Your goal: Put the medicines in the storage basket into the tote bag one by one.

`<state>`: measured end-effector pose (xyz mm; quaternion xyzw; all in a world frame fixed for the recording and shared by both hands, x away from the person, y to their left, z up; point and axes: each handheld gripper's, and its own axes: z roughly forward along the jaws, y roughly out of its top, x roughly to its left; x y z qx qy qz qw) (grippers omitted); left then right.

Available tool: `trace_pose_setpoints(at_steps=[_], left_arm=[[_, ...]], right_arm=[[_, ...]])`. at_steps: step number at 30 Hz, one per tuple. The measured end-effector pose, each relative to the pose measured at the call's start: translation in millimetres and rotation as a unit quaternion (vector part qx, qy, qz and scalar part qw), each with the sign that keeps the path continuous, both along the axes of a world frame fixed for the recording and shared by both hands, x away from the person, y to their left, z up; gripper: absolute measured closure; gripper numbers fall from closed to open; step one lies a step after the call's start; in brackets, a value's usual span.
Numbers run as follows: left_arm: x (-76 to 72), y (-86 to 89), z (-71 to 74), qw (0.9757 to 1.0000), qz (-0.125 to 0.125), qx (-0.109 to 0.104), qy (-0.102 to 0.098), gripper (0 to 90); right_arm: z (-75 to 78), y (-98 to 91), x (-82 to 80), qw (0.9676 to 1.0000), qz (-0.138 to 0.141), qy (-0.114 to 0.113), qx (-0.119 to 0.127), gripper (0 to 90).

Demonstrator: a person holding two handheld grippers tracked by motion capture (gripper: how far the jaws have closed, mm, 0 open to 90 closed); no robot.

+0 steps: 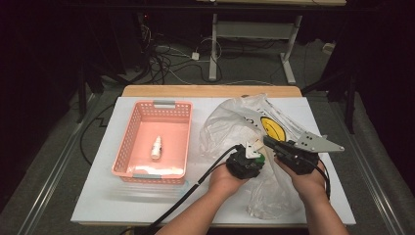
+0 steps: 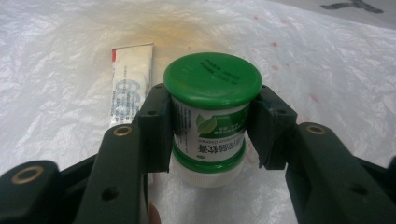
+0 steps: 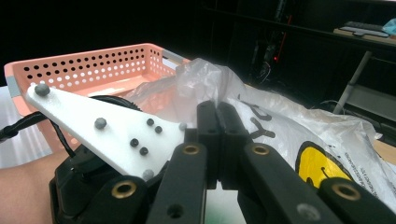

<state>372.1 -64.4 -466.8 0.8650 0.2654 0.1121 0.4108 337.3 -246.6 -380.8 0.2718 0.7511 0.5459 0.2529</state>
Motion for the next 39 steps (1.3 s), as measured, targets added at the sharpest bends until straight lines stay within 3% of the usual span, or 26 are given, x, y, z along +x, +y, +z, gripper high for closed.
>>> trace_pose_setpoints(at_steps=[4, 11, 16, 25, 37, 39], left_arm=[[-0.6, 2.2, -0.5, 1.0000, -0.001, 0.005, 0.007, 52.9], [-3.1, 8.2, -1.9, 0.9997, -0.005, 0.009, 0.022, 41.0], [-7.9, 17.6, -0.3, 0.9997, -0.006, 0.004, 0.024, 35.4], [-22.7, 35.9, 5.8, 0.9985, -0.014, -0.020, 0.049, 26.5], [-53.7, 60.4, 27.9, 0.9980, -0.033, -0.038, 0.037, 12.9], [-58.3, 63.5, 30.5, 0.9980, -0.035, -0.035, 0.040, 6.1]], right_arm=[[-0.2, 0.4, 0.1, 1.0000, 0.001, -0.001, -0.002, 90.0], [-0.1, 0.2, -0.1, 1.0000, -0.001, 0.002, 0.001, 90.0], [-0.1, 0.4, -0.1, 1.0000, 0.000, -0.001, -0.001, 90.0], [0.2, -0.1, -0.3, 1.0000, -0.001, -0.001, 0.000, 90.0], [0.6, -0.5, -0.9, 1.0000, -0.003, 0.000, 0.000, 90.0], [0.7, -0.4, -0.9, 1.0000, -0.004, -0.001, -0.002, 90.0]])
